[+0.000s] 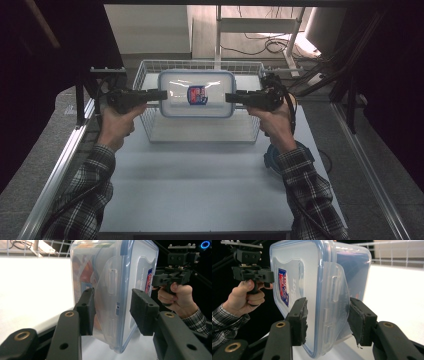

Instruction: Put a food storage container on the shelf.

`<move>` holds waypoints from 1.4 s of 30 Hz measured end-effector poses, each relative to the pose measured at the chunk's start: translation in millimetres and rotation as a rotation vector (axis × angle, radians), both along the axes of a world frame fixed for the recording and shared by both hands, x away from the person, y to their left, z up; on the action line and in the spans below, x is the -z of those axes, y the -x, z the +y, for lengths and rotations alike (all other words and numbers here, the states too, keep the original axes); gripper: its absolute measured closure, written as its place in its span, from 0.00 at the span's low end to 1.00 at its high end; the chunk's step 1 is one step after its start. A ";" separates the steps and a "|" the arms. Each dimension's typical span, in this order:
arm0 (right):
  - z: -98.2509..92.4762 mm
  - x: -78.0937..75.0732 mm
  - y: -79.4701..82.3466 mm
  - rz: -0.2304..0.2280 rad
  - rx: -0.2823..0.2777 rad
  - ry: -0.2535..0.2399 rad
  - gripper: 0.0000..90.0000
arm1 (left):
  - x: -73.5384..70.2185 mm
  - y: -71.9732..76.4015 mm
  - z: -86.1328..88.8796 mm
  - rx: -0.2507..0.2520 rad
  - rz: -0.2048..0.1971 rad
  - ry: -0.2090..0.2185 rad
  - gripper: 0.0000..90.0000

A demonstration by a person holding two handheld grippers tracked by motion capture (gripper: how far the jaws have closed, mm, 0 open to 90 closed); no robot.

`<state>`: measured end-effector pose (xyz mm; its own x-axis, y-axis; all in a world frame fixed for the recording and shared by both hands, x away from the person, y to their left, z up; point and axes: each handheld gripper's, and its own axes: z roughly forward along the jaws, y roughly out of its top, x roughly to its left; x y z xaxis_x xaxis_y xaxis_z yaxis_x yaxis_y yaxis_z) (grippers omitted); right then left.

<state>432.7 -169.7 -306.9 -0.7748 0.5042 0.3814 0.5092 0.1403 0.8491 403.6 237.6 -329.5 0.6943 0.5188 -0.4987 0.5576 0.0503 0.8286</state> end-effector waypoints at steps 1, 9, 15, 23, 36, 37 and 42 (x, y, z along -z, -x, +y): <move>0.7 -2.2 -2.4 0.003 0.006 -0.001 0.57 | -1.1 -3.3 0.4 0.000 -0.001 0.001 0.62; 5.0 -9.8 -22.1 0.009 0.032 -0.002 0.57 | -2.2 -23.4 2.3 -0.020 0.012 0.016 0.61; 7.4 -4.5 -32.3 0.027 0.046 0.003 0.57 | 2.2 -34.0 0.9 -0.037 0.035 0.005 0.60; 5.9 0.8 -37.2 0.037 0.072 0.023 0.54 | 0.1 -37.7 -6.3 -0.040 0.030 -0.033 0.59; 10.6 -0.8 -37.5 0.013 0.081 0.065 0.50 | -1.1 -37.7 -21.5 -0.074 -0.039 -0.149 0.43; 10.5 -0.7 -37.5 0.010 0.081 0.066 0.50 | -0.9 -37.1 -22.9 -0.079 -0.036 -0.164 0.42; 12.2 -1.7 -36.3 -0.004 0.093 0.085 0.49 | 1.4 -36.9 -23.6 -0.079 -0.032 -0.170 0.42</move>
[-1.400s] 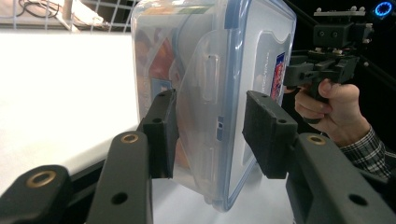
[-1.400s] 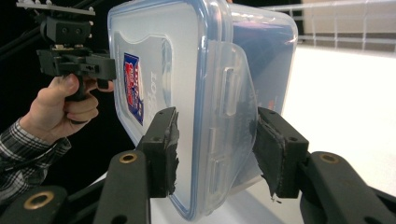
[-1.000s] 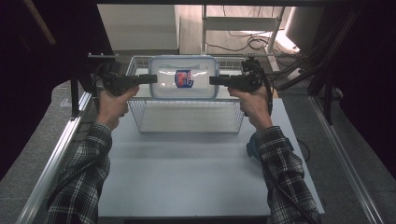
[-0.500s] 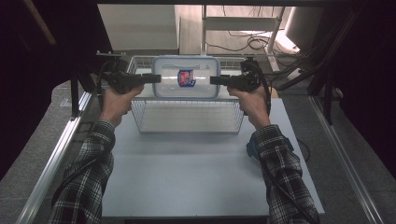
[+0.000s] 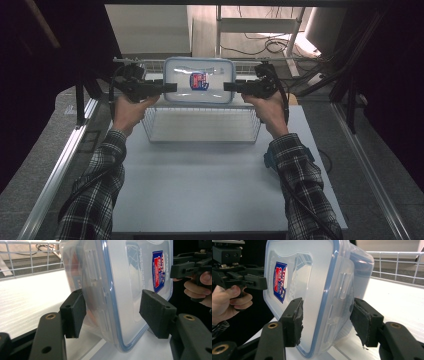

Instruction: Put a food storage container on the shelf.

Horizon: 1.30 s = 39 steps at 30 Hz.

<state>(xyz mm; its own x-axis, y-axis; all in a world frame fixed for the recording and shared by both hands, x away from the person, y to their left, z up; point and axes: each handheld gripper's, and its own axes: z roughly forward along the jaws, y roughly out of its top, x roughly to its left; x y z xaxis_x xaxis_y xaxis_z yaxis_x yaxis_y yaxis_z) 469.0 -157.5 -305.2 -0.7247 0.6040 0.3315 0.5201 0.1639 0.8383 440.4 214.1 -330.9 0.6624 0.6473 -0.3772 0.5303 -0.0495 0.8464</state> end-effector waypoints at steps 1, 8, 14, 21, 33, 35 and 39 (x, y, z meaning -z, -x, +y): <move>0.2 -0.2 0.3 -0.005 0.002 0.005 0.48 | -0.1 0.0 -0.3 -0.001 -0.002 -0.005 0.41; 2.0 0.1 0.7 -0.024 0.014 0.026 0.46 | -0.1 0.1 -6.1 -0.006 -0.016 -0.059 0.35; 2.7 0.3 0.5 -0.030 0.023 0.035 0.44 | 1.4 -0.1 -5.8 -0.002 -0.006 -0.052 0.36; 4.0 0.5 1.8 -0.049 0.030 0.066 0.40 | 2.6 -0.7 -7.6 -0.001 0.006 -0.056 0.34; 8.4 0.8 2.4 -0.076 0.064 0.110 0.44 | -5.2 -0.3 -6.9 -0.085 -0.014 -0.107 0.27; 7.7 -0.5 2.0 -0.081 0.081 0.110 0.45 | -7.7 0.7 -6.4 -0.094 -0.026 -0.116 0.29; 8.6 -1.4 0.6 -0.080 0.089 0.104 0.47 | -7.2 0.4 -5.2 -0.077 -0.022 -0.078 0.41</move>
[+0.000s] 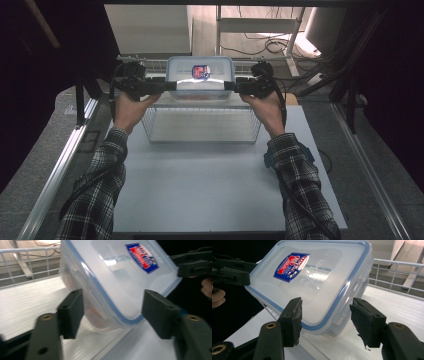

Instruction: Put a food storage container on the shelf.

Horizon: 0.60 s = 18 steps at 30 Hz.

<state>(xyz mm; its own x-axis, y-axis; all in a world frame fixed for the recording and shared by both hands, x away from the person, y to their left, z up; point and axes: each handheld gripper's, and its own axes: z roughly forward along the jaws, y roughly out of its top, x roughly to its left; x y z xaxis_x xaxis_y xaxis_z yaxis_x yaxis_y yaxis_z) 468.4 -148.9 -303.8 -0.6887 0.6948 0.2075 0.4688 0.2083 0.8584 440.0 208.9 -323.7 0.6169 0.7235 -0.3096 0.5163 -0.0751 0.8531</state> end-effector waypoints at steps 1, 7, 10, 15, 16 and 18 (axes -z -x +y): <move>0.5 -0.3 -0.3 0.000 0.004 0.000 0.47 | -0.1 -0.2 -0.1 -0.004 -0.001 0.001 0.42; 6.5 -5.3 -0.9 -0.018 0.036 0.027 0.51 | -3.1 -1.9 -1.0 -0.037 -0.015 -0.008 0.44; 8.4 -6.8 -0.6 -0.023 0.035 0.031 0.52 | -3.9 -2.5 -0.5 -0.042 -0.018 -0.008 0.45; 8.7 -7.1 0.3 -0.027 0.032 0.035 0.52 | -3.7 -2.2 0.3 -0.040 -0.008 -0.001 0.46; 8.4 -6.9 0.2 -0.026 0.032 0.034 0.52 | -3.6 -2.0 0.5 -0.040 -0.006 0.001 0.46; 7.7 -6.8 0.3 -0.018 0.034 0.028 0.52 | -3.1 -2.1 1.1 -0.039 -0.001 0.010 0.46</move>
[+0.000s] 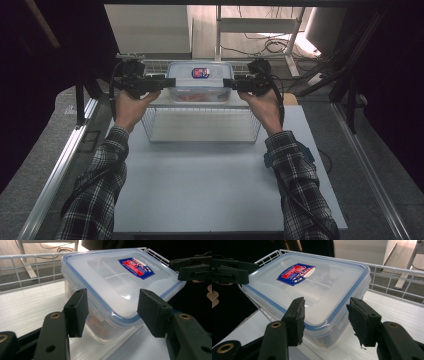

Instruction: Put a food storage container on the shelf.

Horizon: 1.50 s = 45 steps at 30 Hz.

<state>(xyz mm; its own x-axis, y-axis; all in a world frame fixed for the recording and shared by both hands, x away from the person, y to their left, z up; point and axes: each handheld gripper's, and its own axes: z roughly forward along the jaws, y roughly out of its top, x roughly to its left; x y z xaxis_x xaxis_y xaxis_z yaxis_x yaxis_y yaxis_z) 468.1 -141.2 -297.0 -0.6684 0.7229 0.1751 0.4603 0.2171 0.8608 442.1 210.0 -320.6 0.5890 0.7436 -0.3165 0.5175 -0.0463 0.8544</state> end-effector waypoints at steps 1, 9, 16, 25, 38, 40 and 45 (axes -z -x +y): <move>-0.5 0.2 -0.2 0.002 -0.001 -0.002 0.52 | 0.2 -0.2 0.4 0.001 0.003 0.003 0.47; -1.1 0.8 0.9 0.026 0.015 -0.023 0.53 | 1.3 -0.6 -0.3 -0.002 0.004 0.010 0.46; -0.4 -0.5 2.8 0.023 0.032 -0.007 0.50 | -0.5 0.9 -2.4 -0.023 -0.014 -0.018 0.38; -7.2 -3.7 21.1 -0.056 -0.029 0.004 0.26 | -3.6 32.6 -6.8 0.051 -0.074 -0.087 0.21; -13.1 22.2 65.4 -0.117 -0.102 0.051 0.08 | 31.7 82.0 -15.1 0.124 -0.073 -0.110 0.12; -13.9 27.3 70.8 -0.122 -0.112 0.069 0.07 | 38.8 88.6 -15.0 0.128 -0.068 -0.104 0.12; -17.4 41.3 82.4 -0.112 -0.134 0.089 0.05 | 56.7 102.6 -15.3 0.126 -0.051 -0.104 0.11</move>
<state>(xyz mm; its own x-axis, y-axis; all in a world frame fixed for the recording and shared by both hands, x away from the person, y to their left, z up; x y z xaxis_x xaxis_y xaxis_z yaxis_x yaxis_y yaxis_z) 385.7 -158.6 -338.3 -0.7713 0.6356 0.0333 0.3244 0.3477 0.8797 339.5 194.6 -377.4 0.6926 0.6903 -0.2093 0.4585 -0.1973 0.8665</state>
